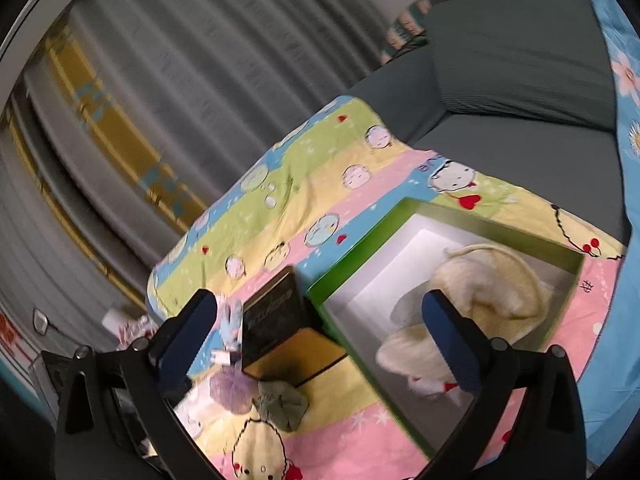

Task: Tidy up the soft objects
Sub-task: 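Withdraw the right gripper from the box back over the sheet, then lower the right gripper onto the lavender mesh bath puff and grasp it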

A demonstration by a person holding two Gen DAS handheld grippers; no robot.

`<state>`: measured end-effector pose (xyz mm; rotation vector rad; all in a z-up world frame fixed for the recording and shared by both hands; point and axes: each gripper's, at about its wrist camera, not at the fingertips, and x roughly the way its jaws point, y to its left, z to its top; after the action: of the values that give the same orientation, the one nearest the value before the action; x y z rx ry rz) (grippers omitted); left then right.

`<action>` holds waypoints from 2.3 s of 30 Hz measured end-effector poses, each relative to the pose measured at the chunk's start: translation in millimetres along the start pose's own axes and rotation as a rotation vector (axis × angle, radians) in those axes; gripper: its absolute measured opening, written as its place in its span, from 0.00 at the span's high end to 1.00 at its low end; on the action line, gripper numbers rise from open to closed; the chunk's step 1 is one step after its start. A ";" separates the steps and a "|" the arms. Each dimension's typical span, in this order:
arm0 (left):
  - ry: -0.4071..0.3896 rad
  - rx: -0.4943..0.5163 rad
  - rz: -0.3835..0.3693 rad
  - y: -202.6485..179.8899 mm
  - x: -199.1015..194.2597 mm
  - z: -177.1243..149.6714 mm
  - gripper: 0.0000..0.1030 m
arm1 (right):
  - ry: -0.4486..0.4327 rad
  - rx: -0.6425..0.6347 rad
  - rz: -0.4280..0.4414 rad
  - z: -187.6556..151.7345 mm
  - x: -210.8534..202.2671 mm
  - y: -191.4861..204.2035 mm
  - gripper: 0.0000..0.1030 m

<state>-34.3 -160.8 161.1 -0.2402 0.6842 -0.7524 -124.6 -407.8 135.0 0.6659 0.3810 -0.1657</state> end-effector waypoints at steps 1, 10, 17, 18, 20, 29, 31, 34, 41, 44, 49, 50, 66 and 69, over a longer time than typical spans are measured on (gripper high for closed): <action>-0.008 -0.013 0.017 9.3 -7.5 -2.6 0.01 | 0.008 -0.013 0.001 -2.6 2.9 5.5 0.01; -0.056 -0.067 0.300 120.9 -81.2 -45.1 0.01 | 0.170 -0.161 0.129 -40.6 36.3 74.9 0.01; -0.048 -0.196 0.345 182.5 -82.5 -76.2 0.01 | 0.227 -0.230 0.091 -72.7 60.2 111.2 0.01; -0.051 -0.207 0.345 187.3 -82.1 -75.5 0.01 | 0.245 -0.247 0.084 -79.6 65.9 117.7 0.01; -0.071 -0.233 0.366 194.5 -87.8 -78.2 0.01 | 0.268 -0.285 0.069 -90.6 73.0 128.2 0.01; -0.104 -0.264 0.449 211.1 -105.0 -78.6 0.01 | 0.354 -0.448 0.041 -137.7 93.4 164.1 0.01; -0.103 -0.287 0.443 215.3 -106.4 -79.1 0.01 | 0.359 -0.470 0.035 -143.9 95.4 169.9 0.01; -0.099 -0.320 0.432 220.9 -106.6 -78.9 0.01 | 0.365 -0.492 0.042 -148.3 95.0 174.1 0.01; -0.088 -0.305 0.436 216.2 -103.2 -80.0 0.01 | 0.357 -0.495 0.036 -149.9 94.7 175.5 0.01; -0.083 -0.283 0.452 212.7 -101.2 -80.1 0.01 | 0.362 -0.474 0.030 -147.6 96.1 172.3 0.01; -0.074 -0.266 0.464 210.1 -98.8 -80.3 0.01 | 0.357 -0.461 0.025 -144.5 96.3 169.3 0.01; -0.076 -0.264 0.463 209.9 -98.7 -80.2 0.01 | 0.356 -0.458 0.023 -144.1 96.3 168.9 0.01; -0.098 -0.231 0.495 204.1 -103.6 -78.6 0.01 | 0.378 -0.438 -0.001 -141.5 104.1 161.9 0.01; -0.098 -0.225 0.503 203.5 -103.7 -78.1 0.01 | 0.385 -0.434 -0.002 -141.9 105.5 160.8 0.01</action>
<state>-28.3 60.0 63.6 -0.2923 0.6989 -0.1815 -25.7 -196.7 82.7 0.2639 0.7626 0.0471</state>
